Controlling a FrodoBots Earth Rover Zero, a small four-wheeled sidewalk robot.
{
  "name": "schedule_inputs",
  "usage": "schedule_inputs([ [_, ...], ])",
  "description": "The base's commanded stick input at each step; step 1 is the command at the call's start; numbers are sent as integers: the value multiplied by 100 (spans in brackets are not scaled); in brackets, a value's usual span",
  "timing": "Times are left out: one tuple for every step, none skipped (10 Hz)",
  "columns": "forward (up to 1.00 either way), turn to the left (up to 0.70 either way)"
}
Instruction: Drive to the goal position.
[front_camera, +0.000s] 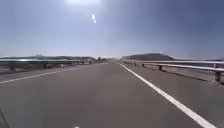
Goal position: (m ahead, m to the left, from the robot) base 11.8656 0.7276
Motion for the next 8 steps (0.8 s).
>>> schedule_inputs([
  [100,0],
  [100,0],
  [100,0],
  [100,0],
  [100,0],
  [100,0],
  [100,0],
  [100,0],
])
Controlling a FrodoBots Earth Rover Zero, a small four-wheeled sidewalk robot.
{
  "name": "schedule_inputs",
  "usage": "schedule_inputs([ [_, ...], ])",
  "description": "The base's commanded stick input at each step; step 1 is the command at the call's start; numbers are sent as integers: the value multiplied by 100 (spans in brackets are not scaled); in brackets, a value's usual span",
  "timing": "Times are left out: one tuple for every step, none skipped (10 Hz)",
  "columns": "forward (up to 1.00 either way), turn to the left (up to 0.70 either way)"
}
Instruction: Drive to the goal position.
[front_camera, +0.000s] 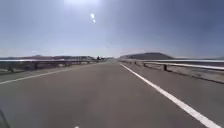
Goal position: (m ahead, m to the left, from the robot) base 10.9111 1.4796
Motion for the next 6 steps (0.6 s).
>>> schedule_inputs([
  [100,0],
  [100,0],
  [100,0],
  [100,0],
  [100,0],
  [100,0],
])
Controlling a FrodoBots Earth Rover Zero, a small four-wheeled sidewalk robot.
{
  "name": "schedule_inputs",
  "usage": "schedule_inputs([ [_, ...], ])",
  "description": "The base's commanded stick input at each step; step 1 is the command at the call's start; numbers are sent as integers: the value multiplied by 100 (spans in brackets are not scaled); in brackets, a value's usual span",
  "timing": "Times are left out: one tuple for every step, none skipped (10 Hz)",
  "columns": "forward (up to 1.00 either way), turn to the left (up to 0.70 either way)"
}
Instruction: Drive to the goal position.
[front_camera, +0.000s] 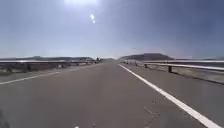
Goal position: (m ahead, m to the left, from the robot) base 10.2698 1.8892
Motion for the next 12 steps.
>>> schedule_inputs([
  [100,0],
  [100,0],
  [100,0],
  [100,0],
  [100,0],
  [100,0],
  [100,0],
  [100,0],
  [100,0],
  [100,0],
  [100,0],
  [100,0],
])
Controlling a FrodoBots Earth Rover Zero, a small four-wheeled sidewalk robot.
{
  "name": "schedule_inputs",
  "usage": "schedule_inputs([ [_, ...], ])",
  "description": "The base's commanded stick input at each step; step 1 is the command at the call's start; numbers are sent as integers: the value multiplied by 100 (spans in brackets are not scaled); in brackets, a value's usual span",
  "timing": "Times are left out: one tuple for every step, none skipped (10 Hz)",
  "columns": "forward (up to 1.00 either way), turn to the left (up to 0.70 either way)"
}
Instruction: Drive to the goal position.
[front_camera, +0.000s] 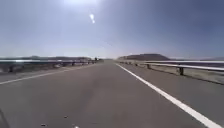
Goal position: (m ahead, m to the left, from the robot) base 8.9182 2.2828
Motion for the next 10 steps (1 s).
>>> schedule_inputs([
  [100,0],
  [100,0],
  [100,0],
  [100,0],
  [100,0],
  [100,0],
  [100,0],
  [100,0],
  [100,0],
  [100,0],
])
